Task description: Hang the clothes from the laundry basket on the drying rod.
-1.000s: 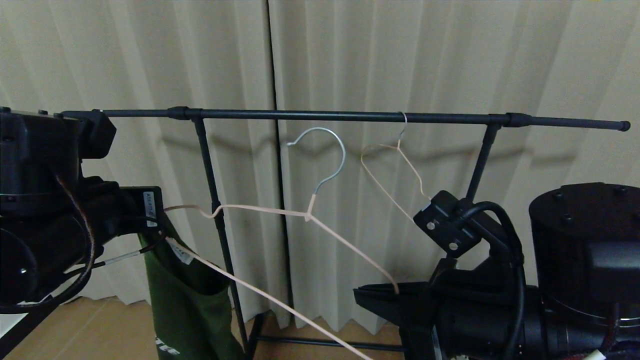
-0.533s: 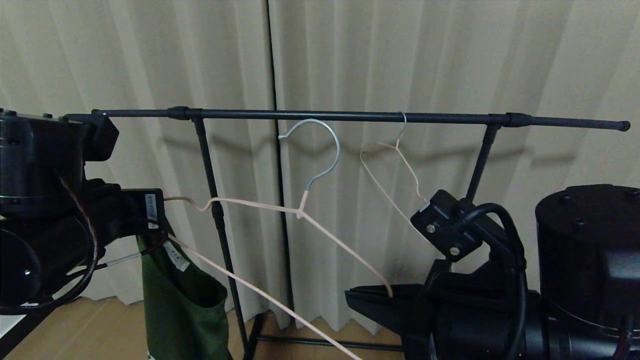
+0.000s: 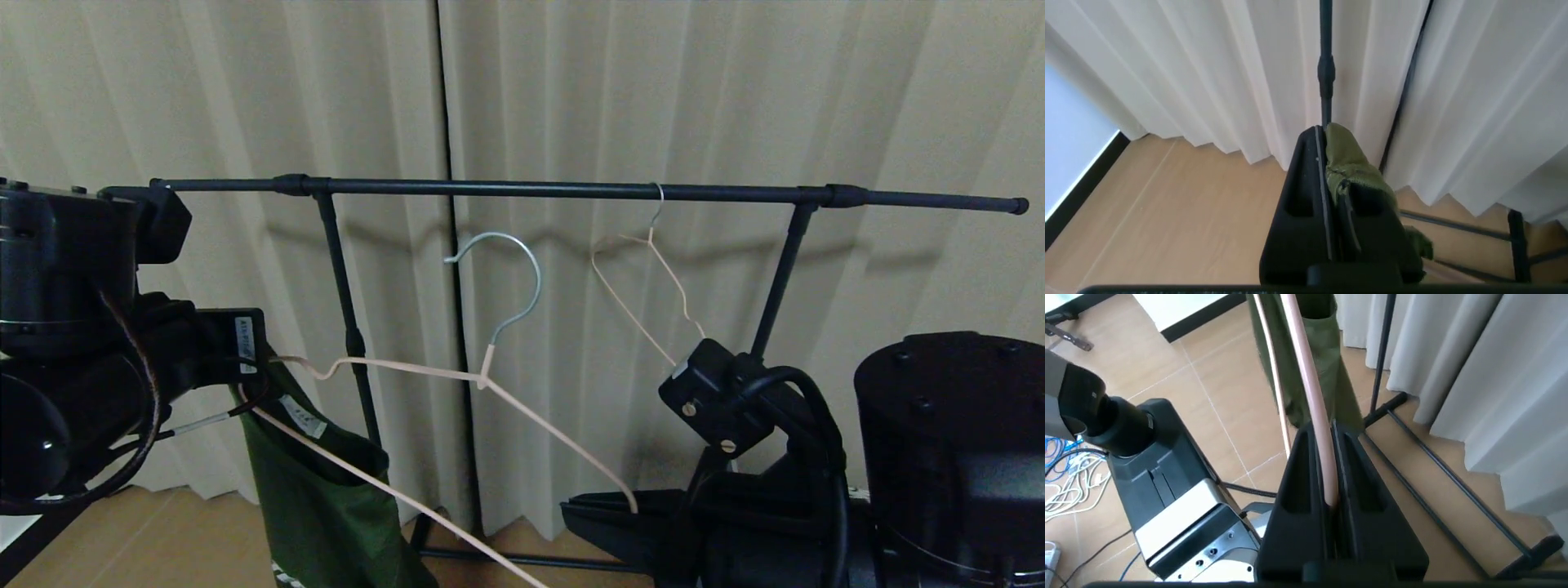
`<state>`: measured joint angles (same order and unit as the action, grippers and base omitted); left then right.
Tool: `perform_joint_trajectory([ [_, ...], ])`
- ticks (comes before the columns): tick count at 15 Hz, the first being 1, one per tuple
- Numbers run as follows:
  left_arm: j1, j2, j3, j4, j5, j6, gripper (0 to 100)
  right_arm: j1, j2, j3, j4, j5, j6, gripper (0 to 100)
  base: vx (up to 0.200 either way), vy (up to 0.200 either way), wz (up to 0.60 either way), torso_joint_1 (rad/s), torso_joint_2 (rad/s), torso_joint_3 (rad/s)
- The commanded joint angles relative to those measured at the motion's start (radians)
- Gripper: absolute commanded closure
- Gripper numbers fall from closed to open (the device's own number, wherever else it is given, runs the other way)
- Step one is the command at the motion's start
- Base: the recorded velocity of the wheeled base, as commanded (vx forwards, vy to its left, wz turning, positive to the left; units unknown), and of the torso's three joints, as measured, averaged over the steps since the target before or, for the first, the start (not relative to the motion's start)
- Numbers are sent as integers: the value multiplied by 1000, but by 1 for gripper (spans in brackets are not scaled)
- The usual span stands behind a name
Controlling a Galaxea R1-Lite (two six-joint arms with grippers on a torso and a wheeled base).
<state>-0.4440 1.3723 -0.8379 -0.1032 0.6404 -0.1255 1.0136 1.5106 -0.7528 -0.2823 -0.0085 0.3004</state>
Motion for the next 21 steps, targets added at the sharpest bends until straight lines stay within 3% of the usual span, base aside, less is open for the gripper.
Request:
perform_joint_trajectory([
  [1,-5,-2,5,0,1,0,100,2,6,-7,-1,-1,0,100,0,0,0,0,0,0],
  [8,-13,-62,5,79,2,0,100,-1,129,-77,-64,-67,0,100,0,0,0,0,0,0],
  [14,-21,-67,3,80,2,-2,100,2,212,-152,-64,-82,29,100,0,0,0,0,0,0],
  [21,-131,-65,-24,77,2,-25,100,14,296,-217,-64,-84,31,100,0,0,0,0,0,0],
])
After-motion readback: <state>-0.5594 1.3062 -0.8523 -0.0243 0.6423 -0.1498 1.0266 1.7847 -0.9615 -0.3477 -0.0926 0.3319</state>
